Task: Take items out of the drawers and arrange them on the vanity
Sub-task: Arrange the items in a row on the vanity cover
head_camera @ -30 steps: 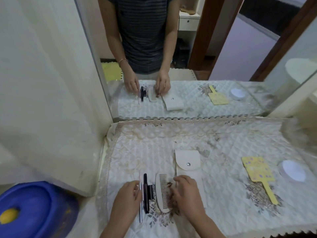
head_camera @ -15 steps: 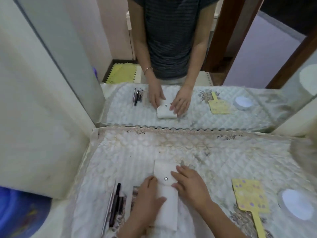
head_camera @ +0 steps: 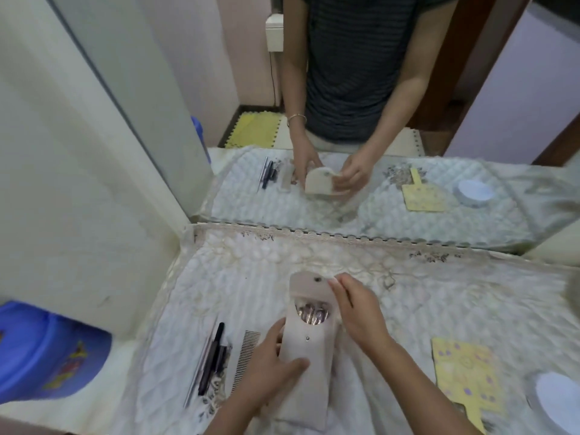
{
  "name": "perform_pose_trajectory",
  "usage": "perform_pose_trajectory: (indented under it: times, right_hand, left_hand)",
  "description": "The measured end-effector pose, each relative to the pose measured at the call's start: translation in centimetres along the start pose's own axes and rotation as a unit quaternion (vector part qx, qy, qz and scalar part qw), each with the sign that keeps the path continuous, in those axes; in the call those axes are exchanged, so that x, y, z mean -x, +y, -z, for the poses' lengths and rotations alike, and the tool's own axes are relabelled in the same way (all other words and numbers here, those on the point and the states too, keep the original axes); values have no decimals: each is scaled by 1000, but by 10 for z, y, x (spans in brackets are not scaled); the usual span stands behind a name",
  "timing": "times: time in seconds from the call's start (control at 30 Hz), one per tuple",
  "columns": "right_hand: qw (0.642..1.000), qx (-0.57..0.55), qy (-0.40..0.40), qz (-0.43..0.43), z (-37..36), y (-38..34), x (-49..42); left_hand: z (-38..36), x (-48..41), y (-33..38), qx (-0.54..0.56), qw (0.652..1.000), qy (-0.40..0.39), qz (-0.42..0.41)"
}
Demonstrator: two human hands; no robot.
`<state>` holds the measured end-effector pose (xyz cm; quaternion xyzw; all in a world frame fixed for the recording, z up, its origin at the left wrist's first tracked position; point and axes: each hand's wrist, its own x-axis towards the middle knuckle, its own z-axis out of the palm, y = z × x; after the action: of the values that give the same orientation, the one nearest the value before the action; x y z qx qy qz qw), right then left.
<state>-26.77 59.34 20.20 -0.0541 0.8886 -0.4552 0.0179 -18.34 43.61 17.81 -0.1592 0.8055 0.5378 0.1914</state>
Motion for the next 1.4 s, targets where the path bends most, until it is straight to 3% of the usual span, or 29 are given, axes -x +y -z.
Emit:
perform_pose_trajectory:
  times: [0.13,0.2,0.33,0.43,0.5,0.57,0.73,1.07,1.23,1.4]
  right_hand:
    - [988,-153,14,-35,23,-32,5]
    - [980,-195,15,-49,32,-44,7]
    - [991,-76,102,-28,37,-56,12]
    - [980,36,173,91,44,-62,28]
    - [983,-7,120,142,45,-67,45]
    - [989,-28,16,147,41,-70,58]
    - [985,34,-105,130,28,-73,71]
    - [971,60,-220,64,16,-80,81]
    - [960,96,-253,75,13,-82,82]
    - [963,6,-269,11,7,-80,80]
  left_hand:
    - [12,11,37,186,981,-54,-32]
    - [15,15,58,203,977,-54,-44]
    - [9,23,77,192,979,3,-67]
    - [9,29,77,204,976,50,-56]
    - [13,31,74,207,974,82,-47]
    - [16,32,71,191,976,92,-45]
    - [22,34,60,136,985,101,-26]
    - [22,45,43,80,995,56,-14]
    - [24,48,40,77,996,39,-15]
    - [25,49,34,52,997,36,-37]
